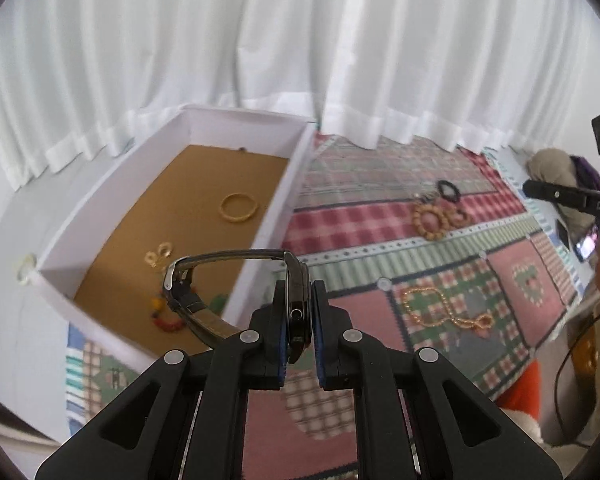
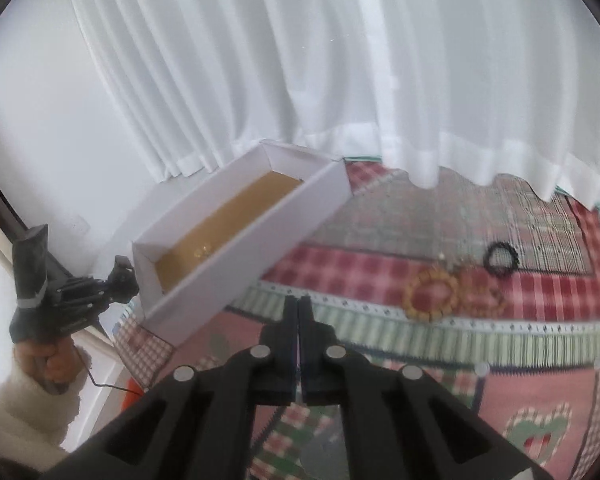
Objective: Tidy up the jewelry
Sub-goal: 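Carry the watch and gold chain into the white box and open both grippers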
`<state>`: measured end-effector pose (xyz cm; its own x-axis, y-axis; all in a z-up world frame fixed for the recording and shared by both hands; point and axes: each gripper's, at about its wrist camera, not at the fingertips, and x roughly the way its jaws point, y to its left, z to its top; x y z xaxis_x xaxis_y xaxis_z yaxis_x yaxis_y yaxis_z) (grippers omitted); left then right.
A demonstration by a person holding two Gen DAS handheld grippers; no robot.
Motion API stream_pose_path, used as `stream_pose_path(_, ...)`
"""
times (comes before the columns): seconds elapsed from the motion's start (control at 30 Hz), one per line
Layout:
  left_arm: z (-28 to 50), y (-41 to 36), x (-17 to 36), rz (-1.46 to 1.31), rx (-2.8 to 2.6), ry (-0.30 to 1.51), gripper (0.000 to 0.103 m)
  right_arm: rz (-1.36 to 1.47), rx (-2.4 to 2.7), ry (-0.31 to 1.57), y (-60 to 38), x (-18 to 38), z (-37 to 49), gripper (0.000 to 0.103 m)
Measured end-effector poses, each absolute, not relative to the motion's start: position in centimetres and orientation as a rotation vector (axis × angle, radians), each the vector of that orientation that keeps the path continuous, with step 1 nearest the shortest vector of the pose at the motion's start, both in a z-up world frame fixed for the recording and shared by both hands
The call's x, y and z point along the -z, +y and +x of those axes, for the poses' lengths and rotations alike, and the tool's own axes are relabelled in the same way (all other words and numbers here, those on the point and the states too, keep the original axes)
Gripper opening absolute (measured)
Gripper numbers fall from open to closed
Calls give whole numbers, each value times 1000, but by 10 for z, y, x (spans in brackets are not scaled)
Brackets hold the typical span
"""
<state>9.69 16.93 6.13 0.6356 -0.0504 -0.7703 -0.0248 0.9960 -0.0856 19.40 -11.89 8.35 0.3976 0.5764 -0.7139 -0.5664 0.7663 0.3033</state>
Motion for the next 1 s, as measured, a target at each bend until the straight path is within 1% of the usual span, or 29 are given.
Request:
stream_pose_path(0.07,93,174,-59,-102,9,884,9,-5,-718,974,-115,-72,200,5)
stream_pose_path(0.1,91,175,-58,-105,9,885,9,-11,-716,1006,-114,-65,202,13)
stream_pose_path(0.13,89,175,-55,-109,13,887,9,-19,-706,1041,-114,-54,203,34)
stream_pose_path(0.17,87,175,-54,-112,17,889,9,-41,-687,1080,-114,-37,204,42)
stream_pose_path(0.2,85,174,-51,-116,25,893,9,-71,-673,1113,-113,-21,204,46)
stream_pose_path(0.33,83,168,-45,-121,50,906,9,-214,-637,1222,-115,41,187,46)
stream_pose_path(0.4,85,163,-38,-121,66,921,9,-289,-659,1227,-113,66,176,46)
stream_pose_path(0.57,88,153,-26,-123,85,953,9,-348,-664,1230,-109,112,171,45)
stream_pose_path(0.63,87,151,-23,-118,87,962,9,-360,-675,1222,-107,121,169,41)
stream_pose_path(0.67,87,150,-20,-112,87,968,9,-388,-671,1189,-105,121,165,39)
stream_pose_path(0.73,88,149,-15,-103,85,983,9,-448,-656,1176,-102,122,159,12)
stream_pose_path(0.8,91,147,-12,-104,86,993,9,-413,-644,1198,-106,118,159,8)
stream_pose_path(1.0,89,140,-10,-103,101,994,9,-215,-636,1173,-132,78,157,8)
